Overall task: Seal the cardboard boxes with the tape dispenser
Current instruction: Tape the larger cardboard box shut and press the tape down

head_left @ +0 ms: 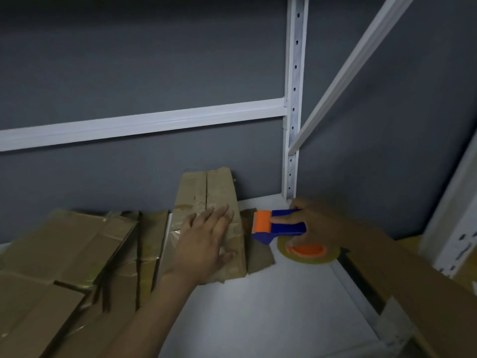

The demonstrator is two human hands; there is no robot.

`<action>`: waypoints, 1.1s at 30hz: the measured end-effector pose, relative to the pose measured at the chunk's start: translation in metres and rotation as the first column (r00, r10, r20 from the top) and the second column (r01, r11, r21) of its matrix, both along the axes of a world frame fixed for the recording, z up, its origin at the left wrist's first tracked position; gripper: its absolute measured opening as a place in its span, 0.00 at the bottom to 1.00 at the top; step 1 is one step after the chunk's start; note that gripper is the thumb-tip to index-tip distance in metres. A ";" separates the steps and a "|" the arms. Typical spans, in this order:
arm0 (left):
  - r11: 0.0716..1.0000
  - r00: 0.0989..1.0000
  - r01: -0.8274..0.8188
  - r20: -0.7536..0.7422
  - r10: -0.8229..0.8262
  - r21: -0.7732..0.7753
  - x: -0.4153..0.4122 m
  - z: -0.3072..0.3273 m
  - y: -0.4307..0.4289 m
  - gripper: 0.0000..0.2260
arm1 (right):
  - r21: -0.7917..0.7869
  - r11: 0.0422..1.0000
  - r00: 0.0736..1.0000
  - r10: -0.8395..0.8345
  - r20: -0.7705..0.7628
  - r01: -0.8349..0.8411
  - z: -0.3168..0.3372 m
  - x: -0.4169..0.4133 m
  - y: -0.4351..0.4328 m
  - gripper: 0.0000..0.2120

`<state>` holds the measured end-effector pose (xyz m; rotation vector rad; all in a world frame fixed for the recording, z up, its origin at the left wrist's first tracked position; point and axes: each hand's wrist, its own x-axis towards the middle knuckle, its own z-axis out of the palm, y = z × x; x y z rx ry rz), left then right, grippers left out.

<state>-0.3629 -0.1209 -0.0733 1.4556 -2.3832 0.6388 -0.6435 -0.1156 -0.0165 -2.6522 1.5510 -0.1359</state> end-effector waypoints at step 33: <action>0.979 0.997 -0.067 0.044 0.059 0.192 -0.002 0.012 0.006 0.41 | 0.238 0.967 0.877 -0.191 0.442 0.091 -0.045 0.030 0.017 0.24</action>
